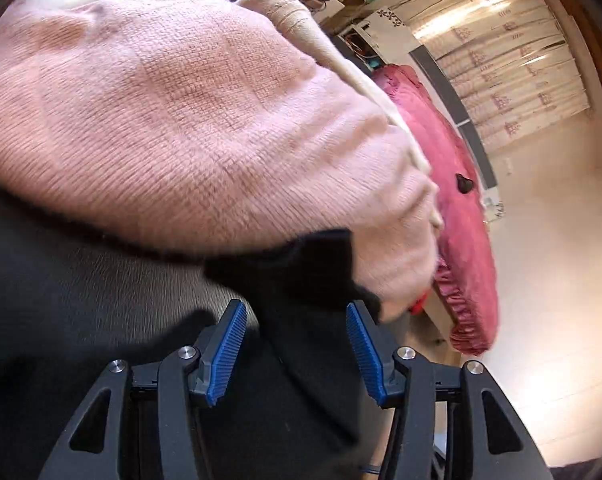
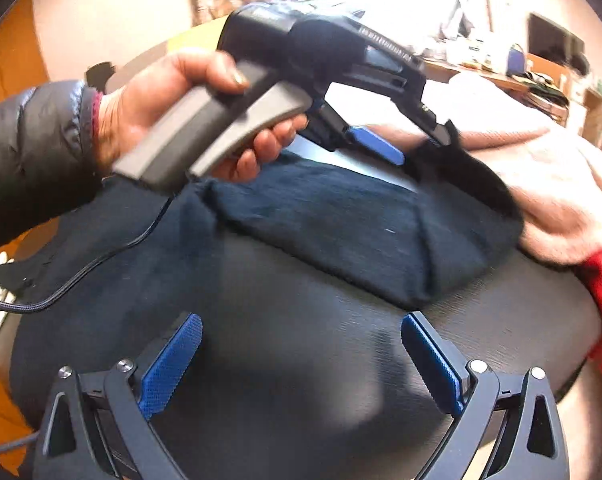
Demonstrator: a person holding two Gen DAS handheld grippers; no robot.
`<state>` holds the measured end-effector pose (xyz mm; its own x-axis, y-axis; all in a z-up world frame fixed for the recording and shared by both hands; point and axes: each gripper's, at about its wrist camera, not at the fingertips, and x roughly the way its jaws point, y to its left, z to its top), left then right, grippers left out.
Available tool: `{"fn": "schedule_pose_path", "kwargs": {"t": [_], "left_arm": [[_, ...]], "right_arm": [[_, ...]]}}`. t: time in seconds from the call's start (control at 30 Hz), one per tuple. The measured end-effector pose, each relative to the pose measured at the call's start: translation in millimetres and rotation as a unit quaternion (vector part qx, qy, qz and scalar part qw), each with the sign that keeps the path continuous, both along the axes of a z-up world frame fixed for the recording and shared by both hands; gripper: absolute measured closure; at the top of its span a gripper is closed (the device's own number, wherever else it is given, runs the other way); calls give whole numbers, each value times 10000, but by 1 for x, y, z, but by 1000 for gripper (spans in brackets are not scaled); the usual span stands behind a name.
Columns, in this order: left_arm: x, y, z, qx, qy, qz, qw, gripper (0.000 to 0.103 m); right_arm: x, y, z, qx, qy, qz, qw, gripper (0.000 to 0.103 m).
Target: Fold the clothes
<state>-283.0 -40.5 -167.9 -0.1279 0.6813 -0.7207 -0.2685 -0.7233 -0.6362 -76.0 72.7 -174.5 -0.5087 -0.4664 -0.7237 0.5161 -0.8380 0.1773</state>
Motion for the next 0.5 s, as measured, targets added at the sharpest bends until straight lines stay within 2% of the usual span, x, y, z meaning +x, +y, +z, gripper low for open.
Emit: {"fn": "schedule_pose_path", "kwargs": {"t": [0.17, 0.23, 0.3, 0.4, 0.43, 0.47, 0.5], "left_arm": [[-5, 4, -13, -192, 228, 14, 9996, 50], [-6, 2, -14, -107, 288, 102, 9995, 49], [-7, 2, -16, 11, 336, 200, 9992, 44], [-6, 12, -13, -88, 441, 22, 9990, 46], [-6, 17, -12, -138, 434, -122, 9989, 49], [-5, 22, -11, -187, 427, -267, 9986, 69], [-5, 28, -8, -336, 359, -453, 9978, 94]], "right_arm": [[-2, -1, -9, -76, -119, -74, 9999, 1], [-1, -3, -12, -91, -122, -73, 9999, 0], [1, -6, -16, -106, -125, -71, 9998, 0], [3, -11, -17, -75, -42, -38, 10000, 0], [8, -16, -15, -13, 84, 75, 9999, 0], [13, -21, -12, 49, 211, 189, 9996, 0], [18, -26, -10, 111, 337, 302, 9989, 0]]}}
